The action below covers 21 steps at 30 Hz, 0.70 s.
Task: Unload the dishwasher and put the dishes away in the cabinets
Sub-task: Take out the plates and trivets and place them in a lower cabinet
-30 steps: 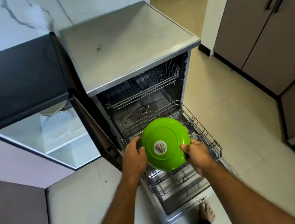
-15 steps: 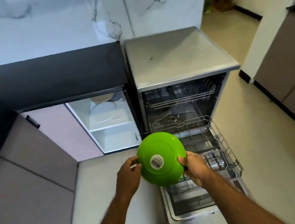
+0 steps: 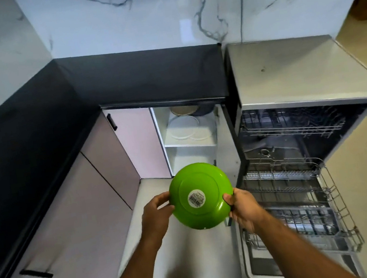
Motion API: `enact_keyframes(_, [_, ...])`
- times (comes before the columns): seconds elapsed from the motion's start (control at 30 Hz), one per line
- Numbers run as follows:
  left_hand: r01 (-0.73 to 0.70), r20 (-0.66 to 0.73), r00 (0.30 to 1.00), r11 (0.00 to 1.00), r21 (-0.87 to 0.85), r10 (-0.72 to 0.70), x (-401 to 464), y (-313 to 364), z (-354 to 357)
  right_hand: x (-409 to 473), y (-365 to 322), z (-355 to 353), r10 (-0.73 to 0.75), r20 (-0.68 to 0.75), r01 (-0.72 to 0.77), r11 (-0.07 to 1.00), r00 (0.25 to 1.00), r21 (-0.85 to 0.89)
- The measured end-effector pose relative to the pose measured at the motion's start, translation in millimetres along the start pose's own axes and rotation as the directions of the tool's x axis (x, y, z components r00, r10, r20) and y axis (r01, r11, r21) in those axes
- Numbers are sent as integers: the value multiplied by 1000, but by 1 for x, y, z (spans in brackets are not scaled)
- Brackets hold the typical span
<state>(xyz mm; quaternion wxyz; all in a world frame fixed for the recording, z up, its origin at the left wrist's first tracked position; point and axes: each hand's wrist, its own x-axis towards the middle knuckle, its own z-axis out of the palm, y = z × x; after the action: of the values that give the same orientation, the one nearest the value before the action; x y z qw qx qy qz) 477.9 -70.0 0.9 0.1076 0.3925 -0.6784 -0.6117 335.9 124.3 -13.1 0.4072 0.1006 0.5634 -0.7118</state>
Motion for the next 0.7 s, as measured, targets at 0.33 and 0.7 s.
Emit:
enact_keyframes(0.33, [12, -21, 1000, 996, -90, -14, 130, -7, -101, 101, 23, 130, 47, -23, -44, 993, 999, 108])
enact_keyframes(0.7, [120, 29, 993, 965, -232, -117, 254, -28, -92, 210, 13, 148, 71, -146, -59, 995, 987, 85])
